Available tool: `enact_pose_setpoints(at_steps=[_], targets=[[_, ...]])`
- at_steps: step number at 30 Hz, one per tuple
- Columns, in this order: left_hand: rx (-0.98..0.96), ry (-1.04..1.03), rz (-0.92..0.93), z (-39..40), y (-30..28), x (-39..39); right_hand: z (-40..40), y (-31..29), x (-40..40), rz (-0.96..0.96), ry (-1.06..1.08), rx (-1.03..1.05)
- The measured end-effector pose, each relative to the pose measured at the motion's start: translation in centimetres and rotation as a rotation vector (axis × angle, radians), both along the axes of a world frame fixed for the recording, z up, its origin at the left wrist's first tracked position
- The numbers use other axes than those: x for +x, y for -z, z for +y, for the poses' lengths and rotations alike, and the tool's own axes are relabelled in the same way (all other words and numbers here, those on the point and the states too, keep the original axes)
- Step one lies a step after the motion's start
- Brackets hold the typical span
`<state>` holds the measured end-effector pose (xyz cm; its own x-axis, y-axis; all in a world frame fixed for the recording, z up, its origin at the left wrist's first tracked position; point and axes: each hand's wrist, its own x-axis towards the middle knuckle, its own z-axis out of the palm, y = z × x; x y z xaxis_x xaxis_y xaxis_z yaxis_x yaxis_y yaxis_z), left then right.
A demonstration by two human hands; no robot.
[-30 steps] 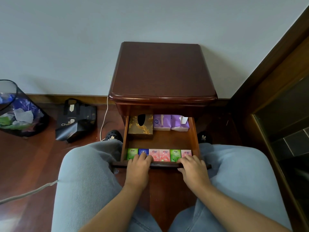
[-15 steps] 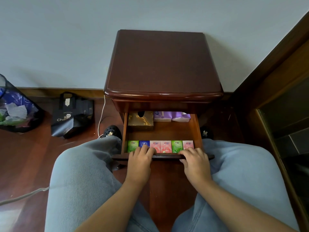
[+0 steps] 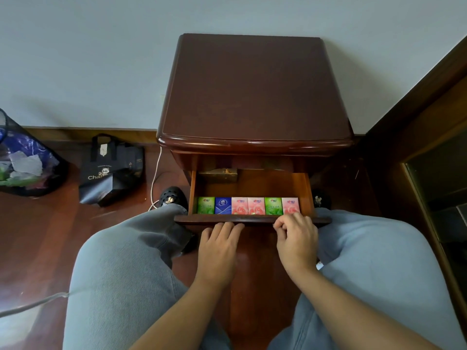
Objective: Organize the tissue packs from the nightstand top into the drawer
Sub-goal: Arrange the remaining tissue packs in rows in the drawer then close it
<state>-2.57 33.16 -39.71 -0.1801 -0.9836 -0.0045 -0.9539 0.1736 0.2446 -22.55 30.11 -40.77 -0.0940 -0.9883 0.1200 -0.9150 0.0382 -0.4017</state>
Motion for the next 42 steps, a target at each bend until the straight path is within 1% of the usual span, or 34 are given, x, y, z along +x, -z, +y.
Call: enact_pose_setpoints(at_steps=[4,7,11,17,23,30,34,38,40,42], targets=[[0.042,-0.044,0.024,-0.9,-0.1,0.0,-0.4,-0.2,-0.5,-0.005,-0.039,-0.003],[0.062,-0.053,0.026,-1.7,0.2,0.0,-0.3,-0.2,-0.6,0.015,-0.096,0.055],[0.109,-0.014,-0.032,-3.0,1.2,0.4,-0.4,0.0,-0.2,0.068,-0.121,0.171],[0.184,0.028,-0.148,-4.9,2.4,1.1,-2.3,0.3,0.2,0.116,-0.137,0.19],[0.178,0.008,-0.158,-7.2,2.8,1.6,-4.6,1.2,0.5,0.151,-0.175,0.275],[0.149,0.004,-0.162,-9.4,3.8,1.6,-6.4,2.2,1.1,0.123,-0.152,0.307],[0.143,0.008,-0.172,-10.3,4.2,1.5,-7.4,2.4,1.4,0.074,-0.141,0.276],[0.166,-0.006,-0.163,-10.7,4.2,1.5,-7.7,2.4,1.3,0.052,-0.147,0.292],[0.147,-0.001,-0.19,-10.4,4.3,1.4,-7.3,2.5,1.4,0.051,-0.156,0.272],[0.145,0.002,-0.191,-10.7,3.8,1.6,-7.6,2.2,1.2,-0.03,-0.147,0.227]])
